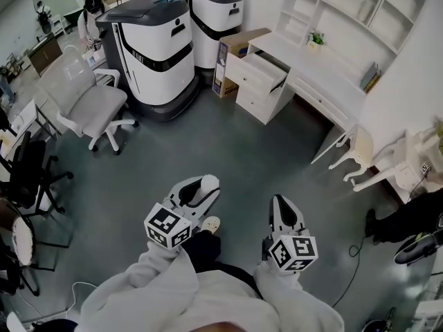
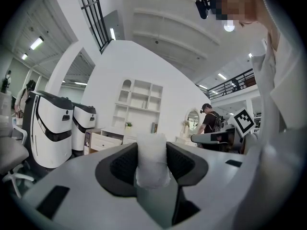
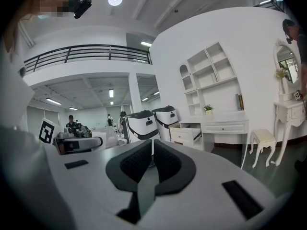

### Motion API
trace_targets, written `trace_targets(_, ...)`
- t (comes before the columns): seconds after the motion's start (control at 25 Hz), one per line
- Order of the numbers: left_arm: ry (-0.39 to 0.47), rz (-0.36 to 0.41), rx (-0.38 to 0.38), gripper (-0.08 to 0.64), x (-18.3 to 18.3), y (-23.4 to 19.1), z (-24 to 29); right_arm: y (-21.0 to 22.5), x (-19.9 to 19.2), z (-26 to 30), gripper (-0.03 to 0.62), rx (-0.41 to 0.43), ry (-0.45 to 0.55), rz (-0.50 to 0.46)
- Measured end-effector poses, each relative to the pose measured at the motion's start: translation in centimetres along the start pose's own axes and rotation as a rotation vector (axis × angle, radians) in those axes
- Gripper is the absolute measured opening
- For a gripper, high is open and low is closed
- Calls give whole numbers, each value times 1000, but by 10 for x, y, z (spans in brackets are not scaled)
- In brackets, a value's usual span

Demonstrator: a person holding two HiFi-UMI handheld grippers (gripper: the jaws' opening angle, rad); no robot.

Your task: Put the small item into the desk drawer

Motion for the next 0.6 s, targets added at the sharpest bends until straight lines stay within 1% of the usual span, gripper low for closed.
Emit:
trace_targets(0.16, 4, -5, -9, 187, 6, -21, 24, 5, 9, 26, 38, 22, 3, -30)
trace_targets(0.36, 0, 5, -31, 187, 13, -50, 57, 15, 19, 63, 38, 7, 12, -35)
trace_targets(0.6, -3, 15, -42, 187, 18, -94, 90, 25, 21, 112, 38, -6, 17, -27)
Point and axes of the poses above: the fingertips, and each gripper's own axes: z forward along the fingers, y to its right, x out of its top, the point moved 2 cm from there along -z, backward along the fingers, and after that the axes turned 9 degrees about y, right-handed, at the moved point
